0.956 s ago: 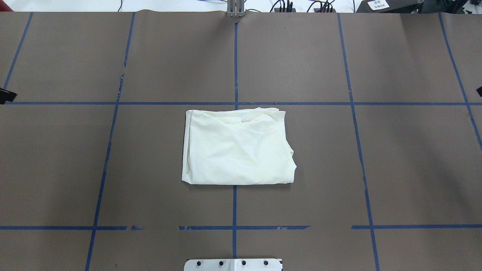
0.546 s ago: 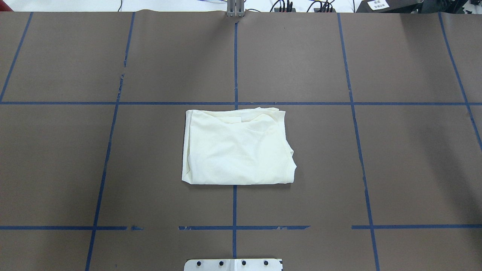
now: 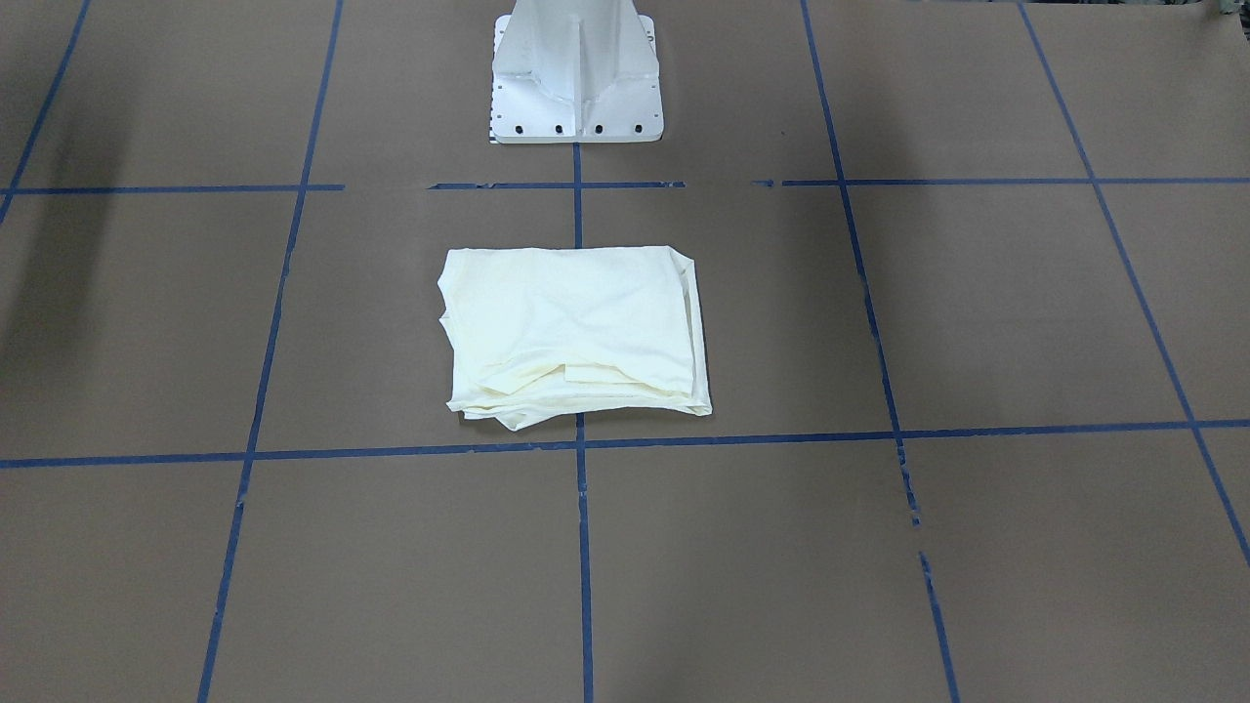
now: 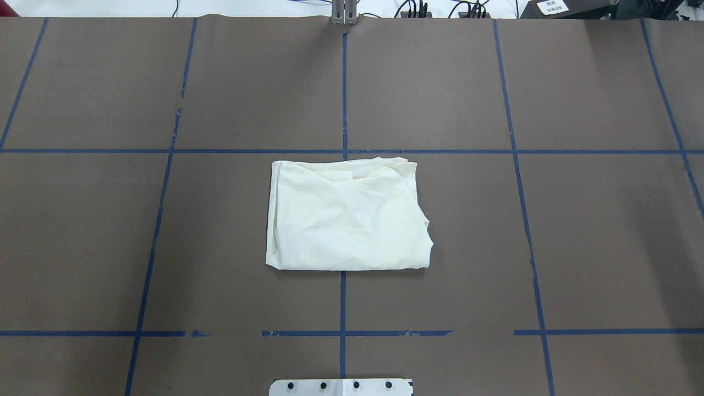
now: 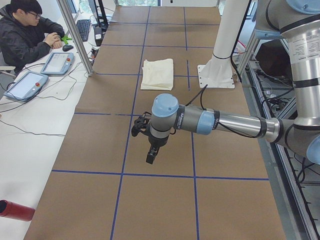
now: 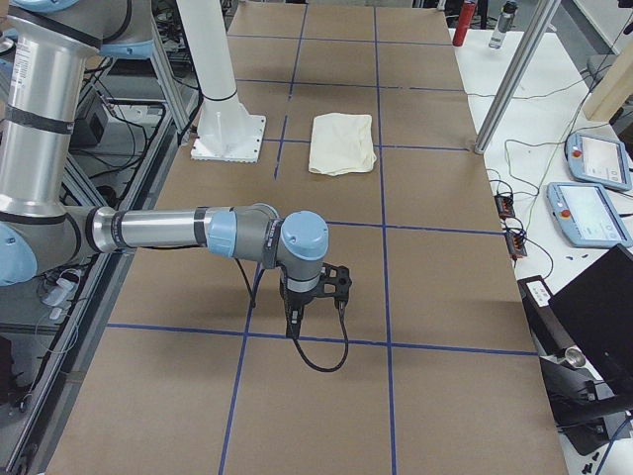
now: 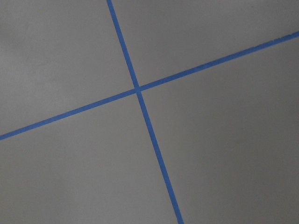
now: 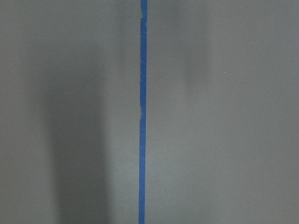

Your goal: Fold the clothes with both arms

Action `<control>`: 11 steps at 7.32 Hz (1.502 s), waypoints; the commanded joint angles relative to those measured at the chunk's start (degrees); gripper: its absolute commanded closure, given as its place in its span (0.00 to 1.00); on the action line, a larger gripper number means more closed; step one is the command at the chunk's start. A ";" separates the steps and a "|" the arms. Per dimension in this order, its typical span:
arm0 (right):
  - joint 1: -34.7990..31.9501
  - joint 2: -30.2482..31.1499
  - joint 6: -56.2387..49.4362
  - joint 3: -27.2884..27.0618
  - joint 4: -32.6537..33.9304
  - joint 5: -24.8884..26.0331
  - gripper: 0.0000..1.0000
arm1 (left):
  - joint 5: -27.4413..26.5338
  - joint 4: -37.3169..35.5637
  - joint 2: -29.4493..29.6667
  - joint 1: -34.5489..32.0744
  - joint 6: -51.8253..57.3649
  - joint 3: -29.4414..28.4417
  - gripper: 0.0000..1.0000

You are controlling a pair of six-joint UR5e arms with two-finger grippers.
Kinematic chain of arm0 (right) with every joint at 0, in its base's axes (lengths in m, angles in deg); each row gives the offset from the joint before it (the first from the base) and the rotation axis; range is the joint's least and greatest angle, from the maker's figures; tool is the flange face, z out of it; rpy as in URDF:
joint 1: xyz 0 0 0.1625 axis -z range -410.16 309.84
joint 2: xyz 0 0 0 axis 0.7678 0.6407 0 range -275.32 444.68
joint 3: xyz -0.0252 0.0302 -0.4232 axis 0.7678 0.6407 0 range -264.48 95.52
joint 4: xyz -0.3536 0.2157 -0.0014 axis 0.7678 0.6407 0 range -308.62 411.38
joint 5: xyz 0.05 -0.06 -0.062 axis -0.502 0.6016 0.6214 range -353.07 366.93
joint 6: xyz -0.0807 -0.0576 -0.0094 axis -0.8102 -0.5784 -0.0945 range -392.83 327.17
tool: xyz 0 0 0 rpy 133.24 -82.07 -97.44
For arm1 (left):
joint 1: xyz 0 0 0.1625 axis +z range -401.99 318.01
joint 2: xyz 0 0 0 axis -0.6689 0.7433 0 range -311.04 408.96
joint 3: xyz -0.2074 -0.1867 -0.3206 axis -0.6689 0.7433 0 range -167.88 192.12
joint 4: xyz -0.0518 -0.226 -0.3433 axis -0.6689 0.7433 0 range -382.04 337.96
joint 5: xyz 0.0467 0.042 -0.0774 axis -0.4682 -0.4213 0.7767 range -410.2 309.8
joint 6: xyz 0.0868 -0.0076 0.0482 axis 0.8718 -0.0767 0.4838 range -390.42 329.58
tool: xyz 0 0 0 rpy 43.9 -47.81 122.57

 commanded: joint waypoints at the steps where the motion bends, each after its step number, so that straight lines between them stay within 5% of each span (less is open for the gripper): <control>1: -0.15 -0.19 -1.54 0.11 -0.04 -0.37 0.00 | 0.98 0.94 -0.38 -0.64 1.40 -2.85 0.00; 5: 1.25 0.69 0.82 0.20 -0.47 -0.19 0.00 | 0.28 0.86 -0.03 -0.28 -0.95 -5.85 0.00; 8: 1.52 3.06 7.93 0.81 -11.44 1.22 0.00 | 3.42 0.95 -0.47 -0.28 -3.33 -6.64 0.00; 11: 1.52 3.42 7.77 1.16 -12.69 0.34 0.00 | 3.97 0.51 -0.47 -0.20 -3.51 -9.01 0.00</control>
